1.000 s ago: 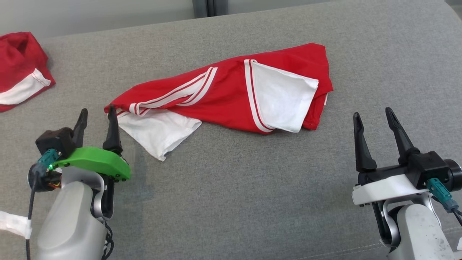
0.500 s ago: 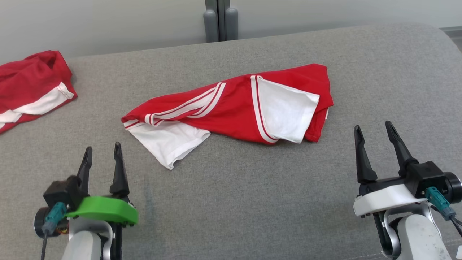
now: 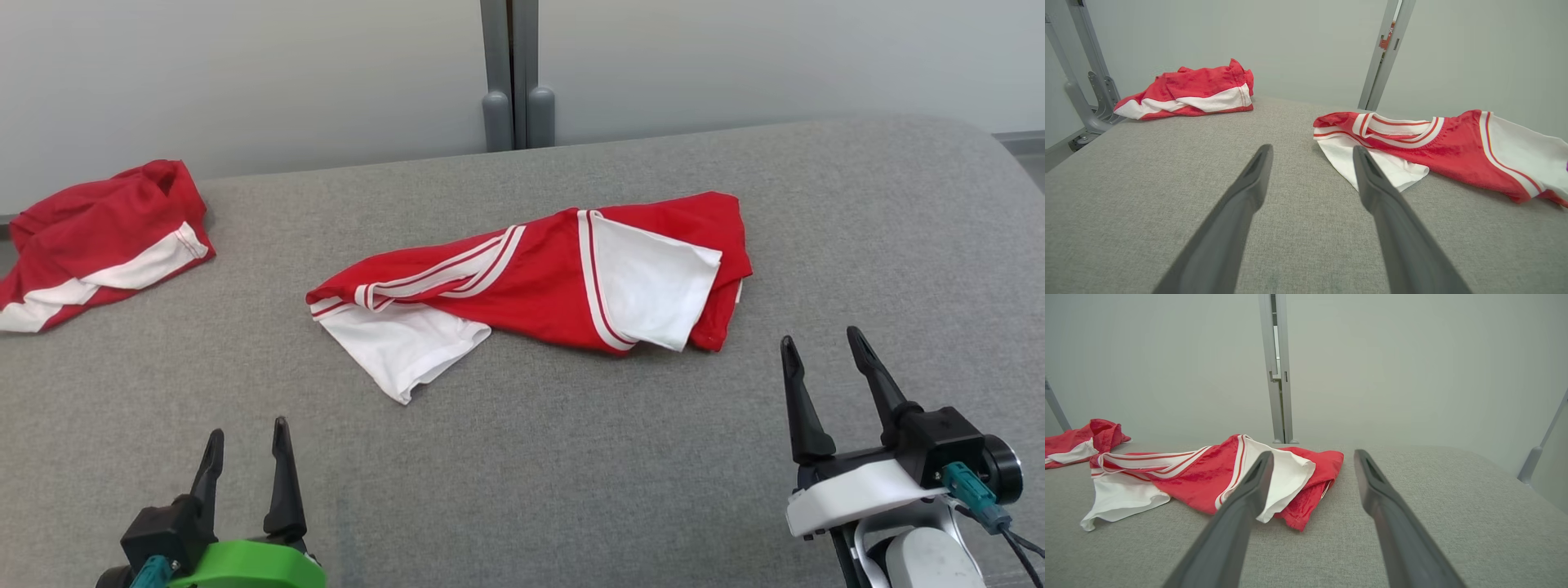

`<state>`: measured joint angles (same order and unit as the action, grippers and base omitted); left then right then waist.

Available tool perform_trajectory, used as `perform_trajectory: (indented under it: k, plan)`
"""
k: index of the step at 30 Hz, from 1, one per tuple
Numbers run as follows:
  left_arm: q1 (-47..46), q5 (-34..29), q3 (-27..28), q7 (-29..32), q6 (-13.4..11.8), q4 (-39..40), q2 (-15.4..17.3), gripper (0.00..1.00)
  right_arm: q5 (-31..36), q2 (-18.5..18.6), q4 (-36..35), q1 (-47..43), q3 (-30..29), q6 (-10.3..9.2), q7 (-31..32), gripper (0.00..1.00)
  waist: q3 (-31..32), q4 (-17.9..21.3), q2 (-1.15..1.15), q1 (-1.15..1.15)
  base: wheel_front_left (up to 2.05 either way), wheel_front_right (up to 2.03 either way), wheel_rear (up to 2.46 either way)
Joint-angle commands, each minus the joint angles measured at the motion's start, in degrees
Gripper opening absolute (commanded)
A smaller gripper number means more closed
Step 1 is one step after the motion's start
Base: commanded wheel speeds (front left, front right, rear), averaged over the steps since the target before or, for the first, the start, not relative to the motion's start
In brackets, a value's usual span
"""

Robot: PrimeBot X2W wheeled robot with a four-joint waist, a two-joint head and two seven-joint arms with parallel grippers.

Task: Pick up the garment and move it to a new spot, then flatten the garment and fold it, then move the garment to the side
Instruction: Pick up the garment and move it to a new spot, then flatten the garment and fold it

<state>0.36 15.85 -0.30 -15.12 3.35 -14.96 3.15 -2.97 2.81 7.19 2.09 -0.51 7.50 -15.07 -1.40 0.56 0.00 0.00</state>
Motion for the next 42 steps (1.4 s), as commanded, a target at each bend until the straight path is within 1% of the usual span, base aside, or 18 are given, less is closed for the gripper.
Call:
perform_trajectory:
  k: [1,9,15,25,28,31,35,40,42]
  plan:
    - [1.29,-0.68,0.25,-0.05,0.10,0.61,-0.07,1.00,-0.34,0.14,0.27,-0.68,0.31,-0.02,-0.16,1.00,0.64,0.05,0.00,0.00,0.00,0.00,0.00]
    - [2.72,-0.75,0.25,-0.05,0.35,1.74,-0.23,1.00,-0.58,0.14,1.63,-0.68,1.12,-0.02,-0.16,1.00,1.11,0.17,0.00,0.00,0.00,0.00,0.00]
    - [2.76,0.29,-0.41,-0.05,-0.31,1.79,-0.24,1.00,-0.55,0.14,2.33,-0.50,1.35,-0.02,-0.16,1.00,1.02,0.00,0.00,0.00,0.00,0.00,0.00]
    - [1.96,0.48,-0.55,-0.05,-0.50,1.13,-0.24,1.00,-0.21,0.14,2.67,-0.33,0.92,-0.02,-0.16,1.00,0.72,-0.77,0.00,0.00,0.00,0.00,0.00]
    - [1.46,0.46,-0.73,-0.04,-0.49,1.33,-0.24,1.00,0.73,0.15,3.14,0.55,0.22,-0.02,-0.16,1.00,0.01,-1.44,0.00,0.00,0.00,0.00,0.00]
    - [0.48,0.33,-1.08,-0.05,-0.33,1.81,-0.23,1.00,3.33,0.13,4.09,3.33,-0.95,-0.02,-0.17,1.00,-1.42,-2.45,0.00,0.00,0.00,0.00,0.00]
    - [-0.70,0.02,-2.06,-0.04,-0.18,2.47,-0.23,1.00,8.76,0.13,8.08,8.83,-2.39,-0.02,-0.15,1.00,-3.50,-4.42,0.00,0.00,0.00,0.00,0.00]
    - [-2.44,1.33,-3.94,-0.05,-0.52,3.36,-0.21,1.00,15.99,0.44,19.53,17.63,-4.77,-0.03,-0.15,1.00,-6.43,-7.64,0.00,0.00,0.00,0.00,0.00]
    - [-3.02,1.72,-4.85,-0.05,-0.55,3.59,-0.21,1.00,17.79,1.03,24.03,20.83,-6.15,-0.04,-0.16,1.00,-7.48,-9.11,0.00,0.00,0.00,0.00,0.00]
